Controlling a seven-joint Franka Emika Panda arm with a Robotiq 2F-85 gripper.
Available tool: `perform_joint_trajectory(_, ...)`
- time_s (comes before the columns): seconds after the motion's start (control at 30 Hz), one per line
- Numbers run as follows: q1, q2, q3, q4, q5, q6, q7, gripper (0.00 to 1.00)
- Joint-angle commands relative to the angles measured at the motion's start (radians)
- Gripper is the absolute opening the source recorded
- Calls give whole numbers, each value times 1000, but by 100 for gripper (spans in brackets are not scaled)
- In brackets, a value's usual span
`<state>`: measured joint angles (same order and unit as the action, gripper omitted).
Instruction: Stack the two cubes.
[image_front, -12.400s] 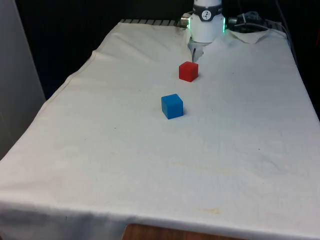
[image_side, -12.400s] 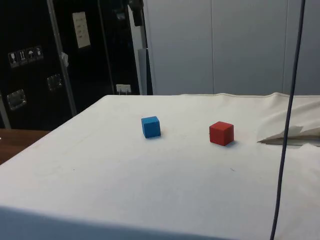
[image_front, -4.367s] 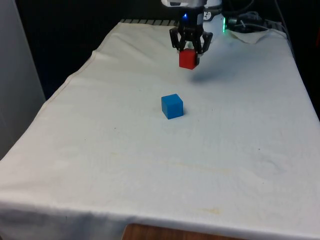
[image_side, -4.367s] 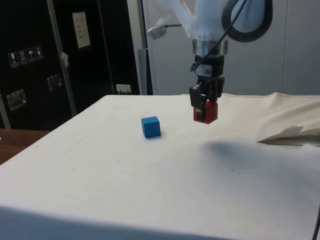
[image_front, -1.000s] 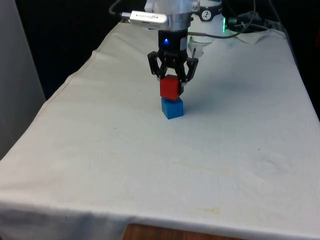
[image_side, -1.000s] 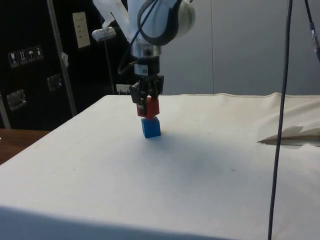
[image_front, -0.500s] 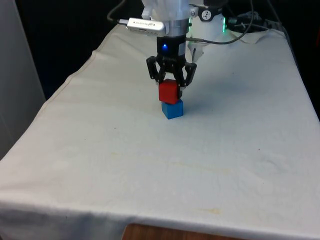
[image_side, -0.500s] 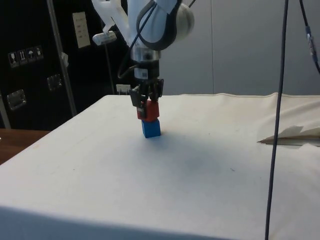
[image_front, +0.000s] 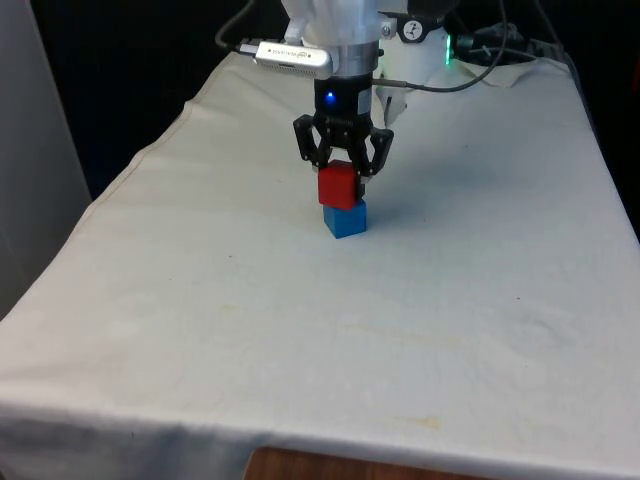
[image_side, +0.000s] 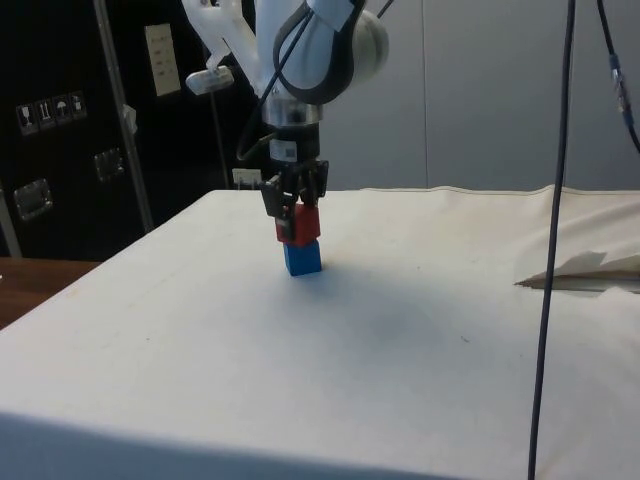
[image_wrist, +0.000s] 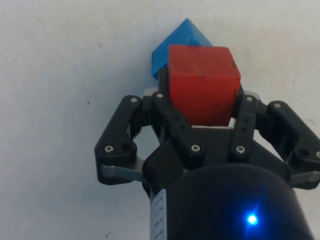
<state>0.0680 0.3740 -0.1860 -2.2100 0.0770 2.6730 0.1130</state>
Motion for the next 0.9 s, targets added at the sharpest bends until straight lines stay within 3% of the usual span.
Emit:
perform_joint_trajectory(0.0,0,1,1,0,2,1,-1,1)
perform_joint_trajectory(0.23,0,0,0,0,1,0,0,3)
perform_joint_trajectory(0.4,0,0,0,0,0,0,0,46)
perform_joint_trajectory(0.43,0,0,0,0,0,0,0,46)
perform_joint_trajectory(0.47,0,0,0,0,0,0,0,56)
perform_joint_trajectory(0.5,0,0,0,0,0,0,0,75)
perform_joint_trajectory(0.57,0,0,0,0,0,0,0,95)
perform_joint_trajectory(0.6,0,0,0,0,0,0,0,100)
perform_joint_trajectory(0.87,2,-13,-3,1,-3,-13,1,100)
